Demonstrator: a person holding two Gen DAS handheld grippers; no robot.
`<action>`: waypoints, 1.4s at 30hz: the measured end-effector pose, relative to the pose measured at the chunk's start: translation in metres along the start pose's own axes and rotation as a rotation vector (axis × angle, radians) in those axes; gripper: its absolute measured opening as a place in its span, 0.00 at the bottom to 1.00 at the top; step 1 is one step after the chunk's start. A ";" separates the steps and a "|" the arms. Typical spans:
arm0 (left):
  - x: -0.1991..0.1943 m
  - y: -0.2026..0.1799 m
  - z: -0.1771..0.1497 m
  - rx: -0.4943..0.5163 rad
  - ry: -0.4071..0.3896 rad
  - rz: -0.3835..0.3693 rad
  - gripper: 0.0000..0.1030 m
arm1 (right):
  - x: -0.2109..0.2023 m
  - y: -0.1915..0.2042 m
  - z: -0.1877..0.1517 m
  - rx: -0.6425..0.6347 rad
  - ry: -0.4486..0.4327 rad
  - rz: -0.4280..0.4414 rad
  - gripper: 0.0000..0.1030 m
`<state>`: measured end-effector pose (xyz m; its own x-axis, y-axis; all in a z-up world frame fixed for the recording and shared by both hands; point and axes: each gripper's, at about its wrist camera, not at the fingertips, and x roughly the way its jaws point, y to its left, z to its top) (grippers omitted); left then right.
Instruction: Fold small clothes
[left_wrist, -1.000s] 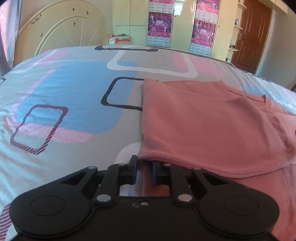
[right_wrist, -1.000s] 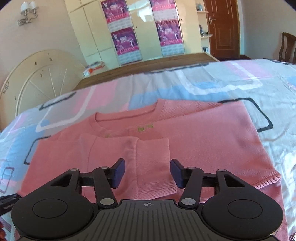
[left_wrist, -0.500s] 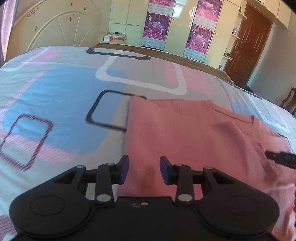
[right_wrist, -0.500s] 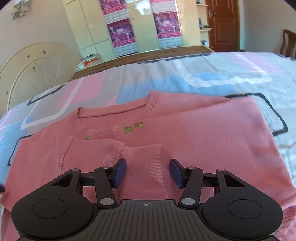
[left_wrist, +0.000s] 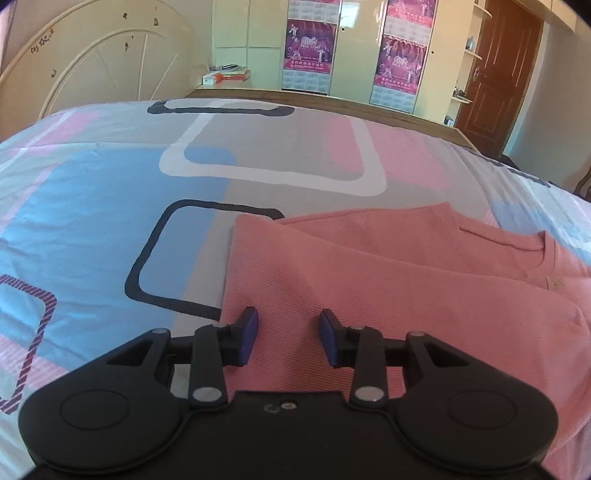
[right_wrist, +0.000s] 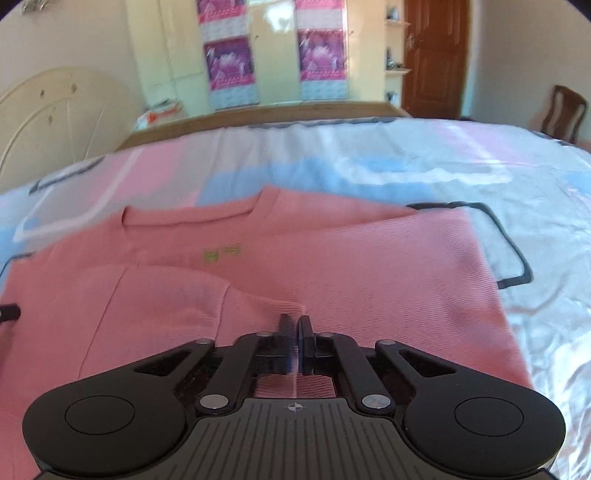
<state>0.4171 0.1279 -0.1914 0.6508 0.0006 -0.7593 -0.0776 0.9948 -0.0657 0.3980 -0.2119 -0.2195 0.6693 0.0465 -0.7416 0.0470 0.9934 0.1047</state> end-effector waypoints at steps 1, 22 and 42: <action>-0.003 0.000 0.001 -0.006 0.000 -0.005 0.34 | -0.004 0.000 0.001 0.002 -0.018 0.003 0.01; -0.053 -0.033 -0.042 0.041 0.051 -0.047 0.61 | -0.034 0.024 -0.021 -0.102 0.045 0.068 0.03; -0.123 -0.099 -0.149 0.168 0.120 -0.118 0.67 | -0.118 0.038 -0.115 -0.291 0.151 0.320 0.39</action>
<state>0.2318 0.0143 -0.1881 0.5525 -0.1186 -0.8250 0.1269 0.9903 -0.0574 0.2356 -0.1676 -0.2038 0.4994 0.3494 -0.7928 -0.3693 0.9136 0.1700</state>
